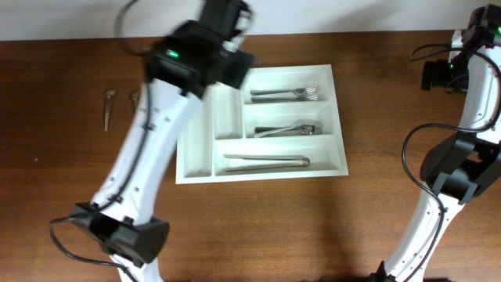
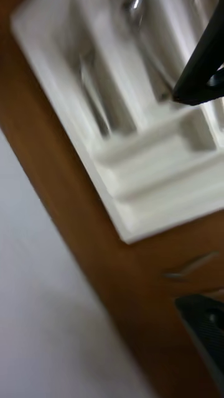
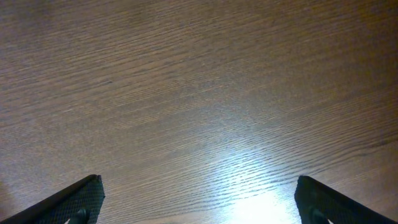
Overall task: Pack container
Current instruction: 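Raise the left gripper and move it back to the left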
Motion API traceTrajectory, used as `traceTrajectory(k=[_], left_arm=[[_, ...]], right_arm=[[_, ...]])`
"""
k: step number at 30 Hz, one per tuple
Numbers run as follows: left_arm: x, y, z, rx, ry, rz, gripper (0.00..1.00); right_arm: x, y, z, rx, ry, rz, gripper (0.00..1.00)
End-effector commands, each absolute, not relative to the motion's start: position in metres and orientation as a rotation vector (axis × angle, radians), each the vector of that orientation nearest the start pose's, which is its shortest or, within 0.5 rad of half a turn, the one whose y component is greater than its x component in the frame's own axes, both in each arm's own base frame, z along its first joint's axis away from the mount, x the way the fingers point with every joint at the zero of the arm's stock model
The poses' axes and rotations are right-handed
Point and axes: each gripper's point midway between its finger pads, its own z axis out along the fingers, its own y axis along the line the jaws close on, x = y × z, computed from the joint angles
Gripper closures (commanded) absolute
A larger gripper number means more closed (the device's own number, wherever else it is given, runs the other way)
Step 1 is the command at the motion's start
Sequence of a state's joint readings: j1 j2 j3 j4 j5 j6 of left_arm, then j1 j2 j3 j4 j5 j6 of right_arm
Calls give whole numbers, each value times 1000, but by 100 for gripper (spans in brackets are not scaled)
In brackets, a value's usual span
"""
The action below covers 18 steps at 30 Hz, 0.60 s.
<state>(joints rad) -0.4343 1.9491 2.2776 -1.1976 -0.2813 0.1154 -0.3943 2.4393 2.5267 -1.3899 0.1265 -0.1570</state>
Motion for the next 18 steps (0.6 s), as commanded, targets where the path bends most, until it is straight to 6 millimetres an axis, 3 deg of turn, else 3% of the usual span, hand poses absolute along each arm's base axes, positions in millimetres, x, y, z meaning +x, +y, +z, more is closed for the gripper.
traceTrajectory(k=[1,5,9,14,18], left_arm=[[466,-135,313,317,2387,140,1],[475,-102,309,233,2405,212,1],[476,-61,277,45,2528,243,1],[441,-14,223,-206,2797,328,1],[408,13,201,-662,2884,381,1]], right_arm=[[475,-224,127,387,2886,-278,1],[475,-224,127,387,2886,-278,1],[475,-224,127,387,2886,-278,1],[475,-224,127,387,2886,-278,1],[475,-224,127,387,2886,-278,1]])
